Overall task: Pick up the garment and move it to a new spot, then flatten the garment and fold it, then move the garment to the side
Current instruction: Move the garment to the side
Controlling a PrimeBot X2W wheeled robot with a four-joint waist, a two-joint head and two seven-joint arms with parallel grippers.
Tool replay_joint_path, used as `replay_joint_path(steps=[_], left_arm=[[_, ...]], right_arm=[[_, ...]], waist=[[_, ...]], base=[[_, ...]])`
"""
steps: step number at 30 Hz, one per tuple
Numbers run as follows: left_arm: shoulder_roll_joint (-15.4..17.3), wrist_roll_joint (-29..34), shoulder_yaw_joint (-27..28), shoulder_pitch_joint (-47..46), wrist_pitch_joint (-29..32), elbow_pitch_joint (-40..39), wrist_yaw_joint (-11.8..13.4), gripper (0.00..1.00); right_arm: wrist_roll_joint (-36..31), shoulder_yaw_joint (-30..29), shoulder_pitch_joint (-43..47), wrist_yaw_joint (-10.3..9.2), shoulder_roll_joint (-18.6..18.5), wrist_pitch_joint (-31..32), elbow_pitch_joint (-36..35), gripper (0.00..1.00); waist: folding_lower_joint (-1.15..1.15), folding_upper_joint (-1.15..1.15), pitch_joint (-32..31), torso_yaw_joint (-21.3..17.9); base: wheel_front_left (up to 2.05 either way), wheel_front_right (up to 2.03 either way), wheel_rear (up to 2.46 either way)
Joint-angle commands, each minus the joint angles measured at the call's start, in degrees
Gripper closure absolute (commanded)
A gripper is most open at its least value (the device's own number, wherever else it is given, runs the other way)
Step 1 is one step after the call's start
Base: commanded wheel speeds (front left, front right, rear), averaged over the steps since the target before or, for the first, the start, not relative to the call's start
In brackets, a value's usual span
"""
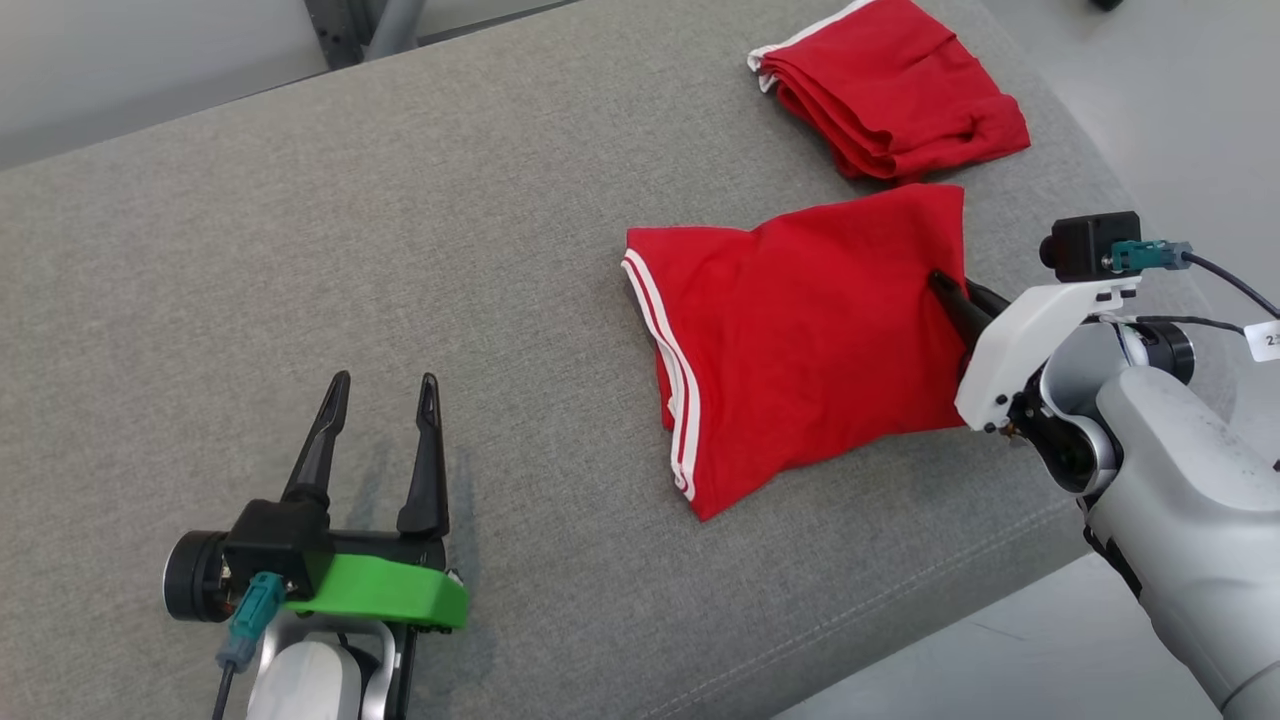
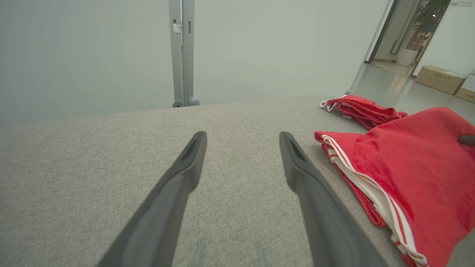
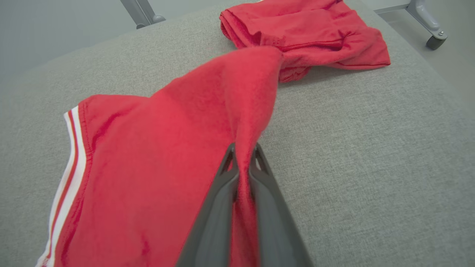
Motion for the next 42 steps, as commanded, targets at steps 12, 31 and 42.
replay_joint_path(steps=[12, 31, 42], left_arm=[[0.1, -0.3, 1.5, 0.6, 0.0, 0.0, 0.5, 0.0], [-0.2, 0.5, 1.0, 0.0, 0.0, -1.3, 0.3, 0.0], [0.3, 2.2, 0.8, -1.2, 0.0, -3.3, -0.4, 0.0]], right_arm=[[-1.7, 0.0, -7.8, -0.09, 0.7, 0.3, 1.5, 1.0], [-8.6, -6.8, -25.0, -0.09, -2.9, 1.3, 14.3, 1.0], [-14.8, -10.2, -30.3, -0.1, -9.1, -0.9, 22.2, 1.0]], waist=[[0.0, 0.37, 0.3, 3.0], [0.0, 0.37, 2.2, 9.5], [0.0, 0.37, 6.0, 13.9]], base=[[0.0, 0.0, 0.0], [0.0, 0.0, 0.0], [0.0, 0.0, 0.0]])
